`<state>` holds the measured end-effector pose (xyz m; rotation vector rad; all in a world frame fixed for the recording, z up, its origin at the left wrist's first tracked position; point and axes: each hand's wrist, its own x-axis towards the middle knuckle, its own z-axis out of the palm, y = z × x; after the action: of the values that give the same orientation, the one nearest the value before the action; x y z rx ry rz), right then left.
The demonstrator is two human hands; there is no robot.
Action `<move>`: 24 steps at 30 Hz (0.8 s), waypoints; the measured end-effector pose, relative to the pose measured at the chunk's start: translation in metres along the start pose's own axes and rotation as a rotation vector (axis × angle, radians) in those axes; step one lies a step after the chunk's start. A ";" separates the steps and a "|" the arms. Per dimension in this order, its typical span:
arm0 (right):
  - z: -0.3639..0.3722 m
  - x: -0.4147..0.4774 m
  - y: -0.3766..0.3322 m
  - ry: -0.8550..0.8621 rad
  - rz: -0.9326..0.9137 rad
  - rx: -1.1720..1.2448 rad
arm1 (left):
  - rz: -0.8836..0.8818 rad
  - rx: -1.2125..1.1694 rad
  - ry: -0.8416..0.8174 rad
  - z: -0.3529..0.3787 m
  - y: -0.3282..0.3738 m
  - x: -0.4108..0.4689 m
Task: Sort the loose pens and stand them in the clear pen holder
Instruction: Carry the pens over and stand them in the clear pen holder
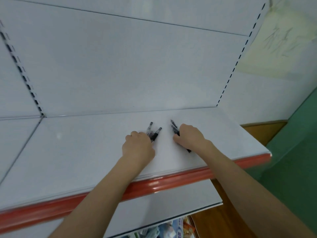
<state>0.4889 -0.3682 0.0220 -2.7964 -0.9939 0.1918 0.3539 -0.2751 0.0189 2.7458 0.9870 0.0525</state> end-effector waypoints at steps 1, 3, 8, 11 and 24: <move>0.000 -0.001 0.000 0.010 -0.005 -0.008 | -0.006 0.004 0.015 0.001 0.000 0.000; 0.001 -0.002 0.002 0.027 -0.009 -0.014 | -0.013 0.016 0.043 0.003 -0.001 -0.001; 0.005 -0.005 0.015 0.012 -0.039 0.237 | -0.022 0.005 0.118 0.007 -0.007 0.000; 0.000 -0.015 0.019 -0.002 -0.058 0.580 | 0.011 -0.032 0.147 0.005 -0.011 -0.001; -0.042 -0.087 -0.046 -0.173 -0.259 1.459 | -0.185 -1.743 0.255 -0.036 -0.023 -0.071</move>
<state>0.4009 -0.3926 0.0775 -1.3293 -0.7201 0.7498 0.2811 -0.2955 0.0522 1.0448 0.6276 0.7932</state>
